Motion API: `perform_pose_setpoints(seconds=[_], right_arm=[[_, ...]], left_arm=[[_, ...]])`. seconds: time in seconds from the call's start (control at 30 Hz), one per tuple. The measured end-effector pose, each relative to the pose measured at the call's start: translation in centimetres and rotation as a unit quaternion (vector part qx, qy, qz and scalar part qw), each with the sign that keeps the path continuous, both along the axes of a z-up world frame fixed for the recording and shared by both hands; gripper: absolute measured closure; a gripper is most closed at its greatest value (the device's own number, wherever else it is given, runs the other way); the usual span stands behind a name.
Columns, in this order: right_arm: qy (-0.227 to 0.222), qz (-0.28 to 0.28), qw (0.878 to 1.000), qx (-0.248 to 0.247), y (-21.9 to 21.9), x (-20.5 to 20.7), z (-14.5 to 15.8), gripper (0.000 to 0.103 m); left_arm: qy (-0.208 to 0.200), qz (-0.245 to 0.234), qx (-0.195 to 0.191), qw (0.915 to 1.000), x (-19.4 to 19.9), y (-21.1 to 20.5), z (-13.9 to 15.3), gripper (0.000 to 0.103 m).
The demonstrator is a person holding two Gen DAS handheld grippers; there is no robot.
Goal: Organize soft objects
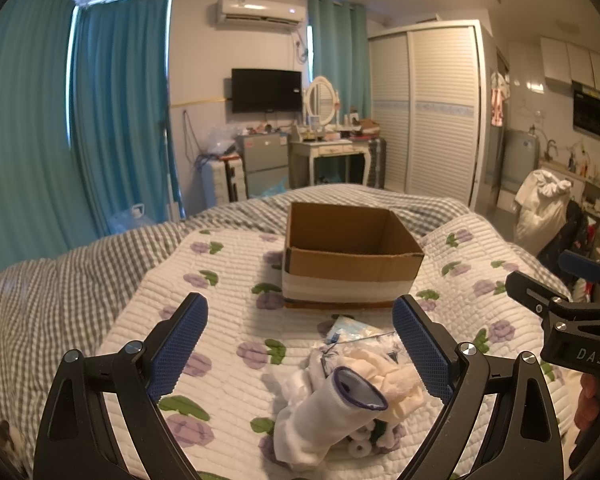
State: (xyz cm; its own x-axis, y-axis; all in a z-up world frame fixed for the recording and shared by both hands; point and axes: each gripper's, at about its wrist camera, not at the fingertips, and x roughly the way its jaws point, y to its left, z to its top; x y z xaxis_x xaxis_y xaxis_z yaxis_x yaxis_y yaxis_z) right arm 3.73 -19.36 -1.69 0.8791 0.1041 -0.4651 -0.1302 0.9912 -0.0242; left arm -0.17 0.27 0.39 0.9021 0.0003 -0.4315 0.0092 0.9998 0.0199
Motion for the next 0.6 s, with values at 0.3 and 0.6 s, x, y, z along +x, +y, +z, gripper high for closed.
perform_pose_setpoints(seconds=[0.3, 0.6], right_arm=[[0.000, 0.000, 1.000, 0.000, -0.02, -0.04, 0.03, 0.000], [0.000, 0.000, 1.000, 0.000, -0.04, -0.06, 0.03, 0.000]], left_arm=[[0.000, 0.001, -0.001, 1.0000, -0.01, -0.01, 0.05, 0.008], [-0.006, 0.002, -0.002, 1.0000, -0.30, -0.14, 0.36, 0.008]])
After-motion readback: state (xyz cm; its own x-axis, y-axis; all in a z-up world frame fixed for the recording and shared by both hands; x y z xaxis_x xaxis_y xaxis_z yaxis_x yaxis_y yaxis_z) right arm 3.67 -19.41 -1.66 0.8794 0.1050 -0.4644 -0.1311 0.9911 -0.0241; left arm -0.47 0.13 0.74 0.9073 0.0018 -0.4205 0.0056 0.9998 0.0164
